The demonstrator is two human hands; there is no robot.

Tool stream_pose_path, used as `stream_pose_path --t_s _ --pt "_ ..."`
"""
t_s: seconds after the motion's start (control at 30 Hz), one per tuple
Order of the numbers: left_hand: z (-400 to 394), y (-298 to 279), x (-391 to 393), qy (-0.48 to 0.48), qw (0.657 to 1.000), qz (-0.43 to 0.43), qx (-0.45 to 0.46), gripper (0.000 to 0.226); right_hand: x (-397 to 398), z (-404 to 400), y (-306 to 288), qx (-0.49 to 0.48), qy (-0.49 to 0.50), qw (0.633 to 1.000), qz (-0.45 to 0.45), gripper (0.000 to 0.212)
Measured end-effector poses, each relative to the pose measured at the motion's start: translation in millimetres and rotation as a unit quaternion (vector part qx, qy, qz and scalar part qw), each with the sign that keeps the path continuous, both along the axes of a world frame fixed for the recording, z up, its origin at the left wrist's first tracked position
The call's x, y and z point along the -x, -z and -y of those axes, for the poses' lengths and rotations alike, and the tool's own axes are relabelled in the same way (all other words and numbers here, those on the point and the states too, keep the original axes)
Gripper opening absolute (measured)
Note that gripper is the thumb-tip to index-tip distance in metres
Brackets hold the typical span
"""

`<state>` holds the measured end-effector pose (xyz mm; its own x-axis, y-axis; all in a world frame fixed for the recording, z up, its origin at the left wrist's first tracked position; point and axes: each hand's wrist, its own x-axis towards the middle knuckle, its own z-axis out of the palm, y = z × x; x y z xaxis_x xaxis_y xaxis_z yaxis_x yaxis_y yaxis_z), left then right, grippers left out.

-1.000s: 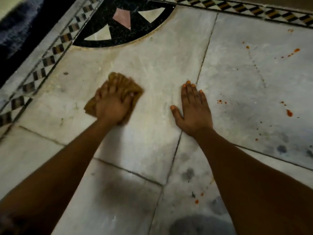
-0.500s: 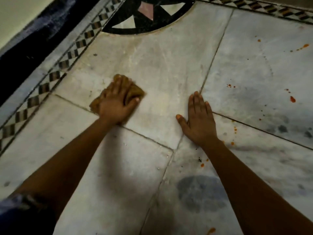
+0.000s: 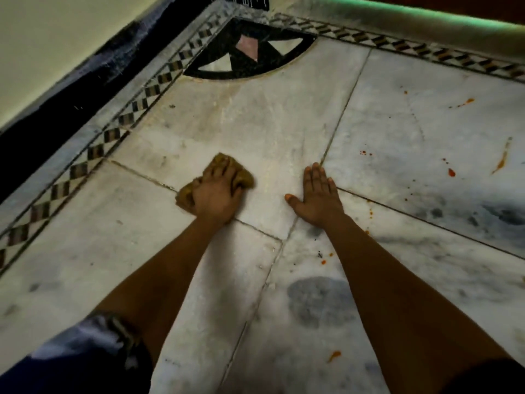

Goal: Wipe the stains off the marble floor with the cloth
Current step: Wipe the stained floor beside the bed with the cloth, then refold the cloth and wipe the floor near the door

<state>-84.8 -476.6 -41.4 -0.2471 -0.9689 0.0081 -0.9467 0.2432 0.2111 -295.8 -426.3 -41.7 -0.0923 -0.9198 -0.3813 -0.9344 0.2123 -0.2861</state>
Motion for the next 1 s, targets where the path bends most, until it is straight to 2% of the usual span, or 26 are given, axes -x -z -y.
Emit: stream_pose_path --t_s 0.07,0.1,0.17,0.2,0.27,0.3,0.33,0.4,0.5,0.63,0.67,0.73,0.77,0.83,0.9,1.0 --pt "-28.6 -7.0 4.2 0.019 0.999 -0.034 0.024 0.074 -1.4 -4.8 -13.0 -0.008 0.035 0.996 0.082 0.072" --pt "-38.7 -11.8 4.6 0.016 0.997 -0.067 0.027 0.066 -2.9 -12.5 -18.3 -0.002 0.056 0.991 0.124 0.068" --pt "-49.9 -21.7 7.2 -0.020 0.980 -0.194 -0.031 0.042 -2.7 -34.7 -32.0 0.018 0.080 0.981 0.178 0.064" --pt "-53.1 -30.0 10.3 -0.050 0.946 -0.305 -0.094 0.034 -1.0 -45.7 -37.1 0.024 0.080 0.977 0.197 0.062" --pt "-66.3 -49.8 21.7 -0.129 0.821 -0.525 -0.184 0.025 4.4 -71.3 -51.1 0.041 0.091 0.968 0.231 0.059" --pt "-75.4 -62.5 31.5 -0.161 0.764 -0.587 -0.213 0.023 7.5 -83.7 -61.0 0.056 0.106 0.959 0.255 0.058" --pt "-83.7 -73.1 43.9 -0.183 0.730 -0.612 -0.241 0.024 10.8 -94.5 -69.8 0.068 0.128 0.948 0.284 0.057" --pt "-101.5 -95.0 73.1 -0.206 0.688 -0.627 -0.301 0.025 20.6 -116.6 -90.1 0.092 0.180 0.916 0.347 0.054" --pt "-120.7 -116.6 121.6 -0.205 0.599 -0.668 -0.390 0.032 39.2 -146.5 -116.6 0.118 0.222 0.868 0.429 0.052" --pt "-153.0 -135.5 183.7 -0.173 0.517 -0.665 -0.511 0.043 68.5 -176.2 -132.7 0.151 0.252 0.830 0.474 0.051" --pt "-157.7 -138.2 194.7 -0.166 0.506 -0.661 -0.528 0.047 73.9 -181.2 -131.6 0.154 0.250 0.825 0.483 0.050" --pt "-160.4 -140.9 211.5 -0.148 0.527 -0.632 -0.549 0.055 85.2 -189.7 -128.9 0.151 0.257 0.811 0.504 0.041" --pt "-161.5 -143.4 215.0 -0.134 0.547 -0.611 -0.557 0.060 89.2 -193.1 -128.8 0.148 0.276 0.787 0.532 0.037" --pt "-163.2 -146.2 219.5 -0.089 0.591 -0.575 -0.559 0.063 98.4 -197.3 -128.1 0.141 0.324 0.716 0.602 0.040" --pt "-166.3 -148.3 219.7 -0.026 0.620 -0.558 -0.551 0.052 106.3 -195.6 -122.7 0.137 0.352 0.662 0.647 0.040" --pt "-174.1 -154.3 217.7 0.026 0.637 -0.547 -0.543 0.028 109.5 -192.1 -117.7 0.144 0.375 0.594 0.698 0.040"
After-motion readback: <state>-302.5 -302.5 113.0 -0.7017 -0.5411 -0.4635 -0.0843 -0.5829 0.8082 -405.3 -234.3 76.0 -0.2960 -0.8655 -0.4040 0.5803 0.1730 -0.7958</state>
